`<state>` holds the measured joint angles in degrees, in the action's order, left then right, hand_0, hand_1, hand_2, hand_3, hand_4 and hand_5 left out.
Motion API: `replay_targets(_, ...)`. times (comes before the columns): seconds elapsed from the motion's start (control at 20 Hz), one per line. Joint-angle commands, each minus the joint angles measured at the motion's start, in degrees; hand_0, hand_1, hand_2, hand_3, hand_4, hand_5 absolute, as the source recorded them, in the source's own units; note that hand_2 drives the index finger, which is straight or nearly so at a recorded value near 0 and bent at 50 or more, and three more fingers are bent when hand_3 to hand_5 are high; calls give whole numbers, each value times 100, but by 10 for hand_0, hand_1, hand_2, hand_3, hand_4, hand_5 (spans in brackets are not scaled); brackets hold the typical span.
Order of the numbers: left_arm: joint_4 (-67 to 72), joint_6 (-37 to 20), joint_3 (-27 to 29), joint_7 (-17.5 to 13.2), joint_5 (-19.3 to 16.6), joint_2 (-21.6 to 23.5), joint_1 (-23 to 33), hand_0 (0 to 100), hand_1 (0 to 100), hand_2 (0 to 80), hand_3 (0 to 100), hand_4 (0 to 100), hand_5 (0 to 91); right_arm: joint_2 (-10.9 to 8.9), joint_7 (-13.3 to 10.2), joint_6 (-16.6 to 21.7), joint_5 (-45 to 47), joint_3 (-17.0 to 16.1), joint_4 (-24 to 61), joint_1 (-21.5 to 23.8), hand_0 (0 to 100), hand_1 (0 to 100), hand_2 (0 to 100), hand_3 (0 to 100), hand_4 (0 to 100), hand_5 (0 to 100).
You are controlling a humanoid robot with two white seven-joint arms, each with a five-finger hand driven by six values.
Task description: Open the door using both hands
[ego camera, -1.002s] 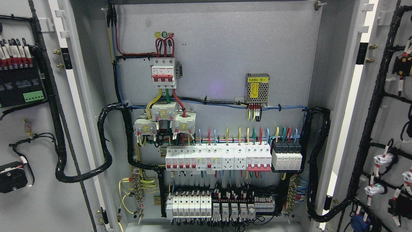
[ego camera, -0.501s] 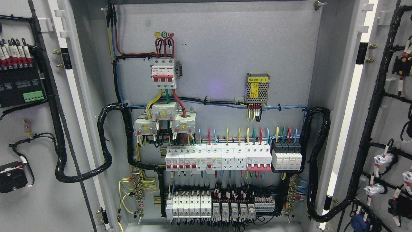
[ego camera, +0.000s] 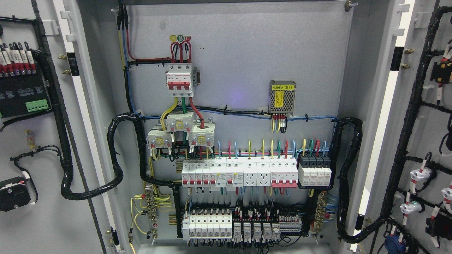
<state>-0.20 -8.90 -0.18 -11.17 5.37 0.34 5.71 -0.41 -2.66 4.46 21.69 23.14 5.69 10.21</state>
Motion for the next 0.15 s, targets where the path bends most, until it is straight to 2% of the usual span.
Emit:
replay_targets(0.0, 301, 2, -26, -8, -88, -218, 0, 0, 0, 0, 0, 33, 0, 6, 46, 2, -16, -38, -42, -2, 0, 0, 0, 0, 0, 0)
replay_targets(0.1, 292, -7, -26, 1, -97, -218, 0, 0, 0, 0, 0, 33, 0, 6, 55, 2, -16, -29, -42, -2, 0, 0, 0, 0, 0, 0)
